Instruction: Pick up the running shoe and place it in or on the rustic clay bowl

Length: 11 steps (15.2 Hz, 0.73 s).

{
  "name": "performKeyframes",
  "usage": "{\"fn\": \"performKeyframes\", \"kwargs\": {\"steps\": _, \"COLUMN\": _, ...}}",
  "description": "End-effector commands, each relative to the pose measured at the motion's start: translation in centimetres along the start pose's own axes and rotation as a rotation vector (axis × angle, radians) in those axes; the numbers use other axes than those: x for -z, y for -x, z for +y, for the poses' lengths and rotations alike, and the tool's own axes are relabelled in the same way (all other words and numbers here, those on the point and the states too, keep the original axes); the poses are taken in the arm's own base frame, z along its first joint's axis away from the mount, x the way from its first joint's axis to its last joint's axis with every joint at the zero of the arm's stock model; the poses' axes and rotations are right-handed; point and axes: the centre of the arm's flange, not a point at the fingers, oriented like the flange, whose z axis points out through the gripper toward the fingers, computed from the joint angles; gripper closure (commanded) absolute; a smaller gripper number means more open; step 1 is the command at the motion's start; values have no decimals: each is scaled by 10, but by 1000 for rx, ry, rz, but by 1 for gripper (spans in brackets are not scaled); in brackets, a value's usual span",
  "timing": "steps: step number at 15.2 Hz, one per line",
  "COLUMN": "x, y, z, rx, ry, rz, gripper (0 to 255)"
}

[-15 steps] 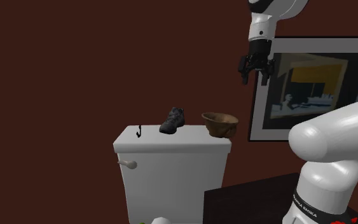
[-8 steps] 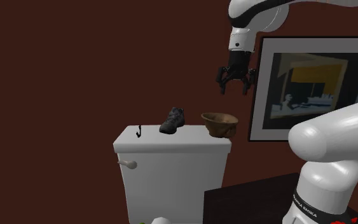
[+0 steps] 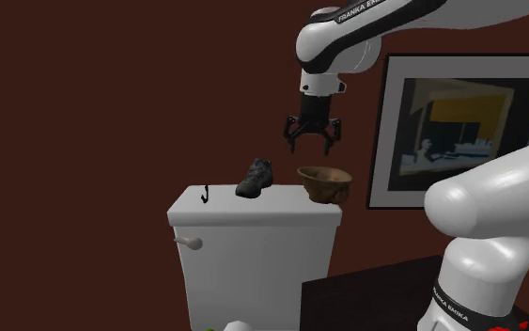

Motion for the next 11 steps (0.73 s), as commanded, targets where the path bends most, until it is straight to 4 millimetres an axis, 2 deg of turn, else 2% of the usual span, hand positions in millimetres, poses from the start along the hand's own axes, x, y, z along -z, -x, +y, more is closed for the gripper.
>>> {"fn": "performKeyframes", "kwargs": {"steps": 1, "x": -13, "y": 1, "z": -24, "rx": -53, "ry": 3, "rz": 34, "gripper": 0}}
{"fn": "performKeyframes", "kwargs": {"steps": 6, "x": -46, "y": -6, "z": -82, "rx": -177, "ry": 17, "rz": 117, "gripper": 0}}
{"fn": "performKeyframes", "kwargs": {"steps": 11, "x": -78, "y": -24, "z": -138, "rx": -301, "ry": 30, "rz": 199, "gripper": 0}}
